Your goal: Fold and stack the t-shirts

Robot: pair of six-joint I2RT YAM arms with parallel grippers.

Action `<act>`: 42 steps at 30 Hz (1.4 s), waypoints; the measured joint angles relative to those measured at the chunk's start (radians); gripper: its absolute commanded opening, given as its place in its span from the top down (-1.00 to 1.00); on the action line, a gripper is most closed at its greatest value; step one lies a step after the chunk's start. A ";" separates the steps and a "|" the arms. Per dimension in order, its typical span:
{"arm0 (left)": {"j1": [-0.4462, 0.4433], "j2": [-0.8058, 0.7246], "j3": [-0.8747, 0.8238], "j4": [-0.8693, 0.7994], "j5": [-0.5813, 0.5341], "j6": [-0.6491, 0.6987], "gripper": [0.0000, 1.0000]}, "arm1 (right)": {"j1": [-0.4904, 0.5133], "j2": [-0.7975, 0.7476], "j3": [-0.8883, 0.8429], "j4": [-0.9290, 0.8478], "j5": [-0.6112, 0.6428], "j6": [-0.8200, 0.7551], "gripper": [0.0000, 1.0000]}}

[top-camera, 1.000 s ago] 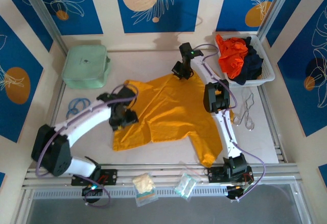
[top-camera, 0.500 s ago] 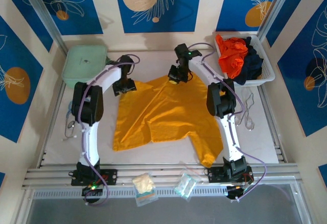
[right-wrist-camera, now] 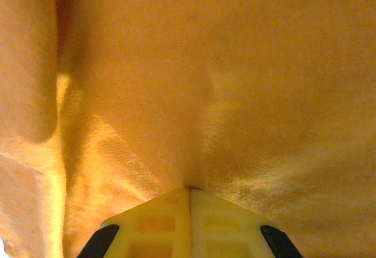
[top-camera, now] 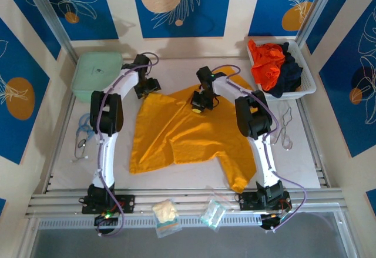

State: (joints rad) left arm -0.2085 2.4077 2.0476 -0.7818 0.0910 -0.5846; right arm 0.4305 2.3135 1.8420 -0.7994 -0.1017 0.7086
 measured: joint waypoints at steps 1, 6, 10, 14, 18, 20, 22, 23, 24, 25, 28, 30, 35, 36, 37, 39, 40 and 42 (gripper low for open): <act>0.004 0.003 0.015 0.001 0.020 -0.003 -0.07 | 0.000 -0.001 -0.005 0.005 -0.003 0.003 1.00; 0.005 0.027 0.042 0.043 0.063 0.014 1.00 | 0.000 -0.012 -0.026 0.029 -0.004 0.013 1.00; 0.004 0.010 -0.001 0.085 0.061 0.045 1.00 | 0.000 -0.026 -0.056 0.058 -0.004 0.024 1.00; 0.000 -0.097 -0.145 0.141 0.010 0.089 1.00 | 0.000 -0.038 -0.081 0.085 -0.006 0.032 1.00; -0.016 -0.311 -0.364 0.240 -0.104 0.141 1.00 | 0.000 -0.042 -0.090 0.097 -0.008 0.040 1.00; -0.031 -0.427 -0.472 0.305 -0.167 0.163 0.89 | 0.000 -0.042 -0.090 0.099 -0.008 0.046 1.00; -0.049 -0.518 -0.552 0.364 -0.222 0.183 0.32 | 0.000 -0.042 -0.090 0.100 -0.008 0.051 1.00; -0.055 -0.539 -0.570 0.382 -0.240 0.191 0.13 | 0.001 -0.042 -0.090 0.101 -0.008 0.052 1.00; -0.058 -0.546 -0.576 0.394 -0.257 0.197 -0.04 | 0.001 -0.042 -0.090 0.101 -0.008 0.055 1.00; -0.063 -0.541 -0.577 0.407 -0.270 0.202 -0.23 | 0.001 -0.042 -0.090 0.101 -0.008 0.055 1.00; -0.067 -0.510 -0.584 0.424 -0.314 0.202 -0.65 | 0.002 -0.042 -0.090 0.101 -0.008 0.058 1.00; -0.071 -0.504 -0.611 0.430 -0.341 0.206 -0.77 | 0.002 -0.042 -0.090 0.101 -0.008 0.058 1.00; -0.093 -0.510 -0.631 0.411 -0.409 0.225 -0.78 | 0.002 -0.042 -0.090 0.100 -0.008 0.058 1.00; -0.103 -0.519 -0.631 0.404 -0.420 0.228 -0.75 | 0.002 -0.042 -0.090 0.100 -0.008 0.058 1.00; -0.113 -0.528 -0.631 0.398 -0.429 0.229 -0.73 | 0.002 -0.042 -0.090 0.100 -0.008 0.058 1.00; -0.142 -0.549 -0.631 0.381 -0.441 0.231 -0.63 | 0.002 -0.042 -0.086 0.097 -0.008 0.058 1.00; -0.157 -0.558 -0.631 0.371 -0.441 0.229 -0.58 | 0.002 -0.041 -0.082 0.093 -0.008 0.058 1.00; -0.185 -0.565 -0.631 0.354 -0.440 0.221 -0.53 | 0.003 -0.033 -0.067 0.077 -0.007 0.058 1.00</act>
State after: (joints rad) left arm -0.3935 1.8427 1.4166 -0.4282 -0.3489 -0.3634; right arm 0.4339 2.2803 1.7752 -0.7219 -0.1085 0.7666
